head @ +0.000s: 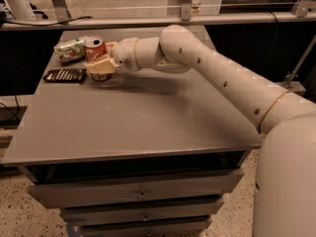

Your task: Move coke can near rxbar chocolate

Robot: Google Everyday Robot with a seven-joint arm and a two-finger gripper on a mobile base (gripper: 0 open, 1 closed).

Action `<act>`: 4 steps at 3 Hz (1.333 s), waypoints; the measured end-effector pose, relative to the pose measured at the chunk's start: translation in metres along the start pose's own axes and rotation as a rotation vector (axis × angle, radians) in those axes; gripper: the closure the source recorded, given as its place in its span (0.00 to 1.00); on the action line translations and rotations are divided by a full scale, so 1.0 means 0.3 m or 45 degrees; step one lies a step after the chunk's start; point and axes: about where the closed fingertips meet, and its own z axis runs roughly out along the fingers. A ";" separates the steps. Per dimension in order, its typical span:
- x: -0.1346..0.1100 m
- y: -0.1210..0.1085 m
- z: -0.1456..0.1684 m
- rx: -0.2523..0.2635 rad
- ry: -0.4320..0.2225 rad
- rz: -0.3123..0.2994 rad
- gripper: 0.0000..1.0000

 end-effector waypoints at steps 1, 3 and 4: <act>0.028 0.017 0.024 -0.042 0.000 0.053 0.82; 0.016 0.015 0.022 -0.042 0.000 0.054 0.36; 0.016 0.015 0.022 -0.042 0.000 0.054 0.13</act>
Offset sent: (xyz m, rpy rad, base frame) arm -0.0069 0.0036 -0.0257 0.0123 0.1266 0.0393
